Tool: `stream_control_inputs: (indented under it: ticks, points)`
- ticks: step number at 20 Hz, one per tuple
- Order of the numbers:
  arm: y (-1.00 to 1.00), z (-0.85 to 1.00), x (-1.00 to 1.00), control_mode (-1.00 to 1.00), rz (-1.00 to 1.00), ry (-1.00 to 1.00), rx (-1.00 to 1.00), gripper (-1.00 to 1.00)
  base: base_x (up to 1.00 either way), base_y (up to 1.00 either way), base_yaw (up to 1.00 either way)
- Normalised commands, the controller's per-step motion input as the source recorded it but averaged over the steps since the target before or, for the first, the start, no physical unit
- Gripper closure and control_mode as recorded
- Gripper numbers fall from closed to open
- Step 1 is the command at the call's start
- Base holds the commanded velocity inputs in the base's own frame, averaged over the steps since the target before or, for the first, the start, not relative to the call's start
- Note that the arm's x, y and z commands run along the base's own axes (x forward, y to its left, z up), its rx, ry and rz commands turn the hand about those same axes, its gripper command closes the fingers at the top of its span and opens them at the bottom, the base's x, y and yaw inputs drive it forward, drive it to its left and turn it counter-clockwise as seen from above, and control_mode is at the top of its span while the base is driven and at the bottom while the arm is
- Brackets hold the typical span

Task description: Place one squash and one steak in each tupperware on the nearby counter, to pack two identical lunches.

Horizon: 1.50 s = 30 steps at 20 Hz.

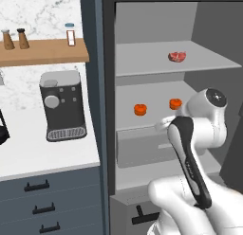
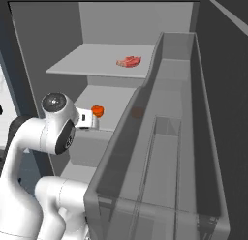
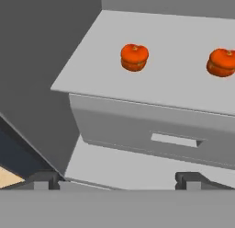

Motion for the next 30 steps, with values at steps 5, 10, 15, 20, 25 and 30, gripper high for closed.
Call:
stream_control_inputs:
  ticks: [5,10,15,20,25,30]
  points:
    - [0.00,0.05,0.67,-1.00,0.05,-0.09,0.00,-1.00,0.00,0.00,0.00]
    - [-0.01,-0.04,0.92,-1.00,0.00,0.00,0.02,-1.00,0.00,0.00,0.00]
    - [0.00,0.00,0.76,-1.00,0.00,0.04,0.01,-1.00,0.00,0.00,0.00]
    - [0.01,-0.22,0.55,-1.00,0.00,0.08,0.00,-1.00,0.00,0.00,0.00]
    - [0.02,-0.45,0.52,-1.00,0.00,0.08,0.00,-1.00,0.00,0.00,0.00]
    - [0.02,-0.29,0.40,-1.00,0.00,0.00,0.00,-1.00,0.00,0.00,0.00]
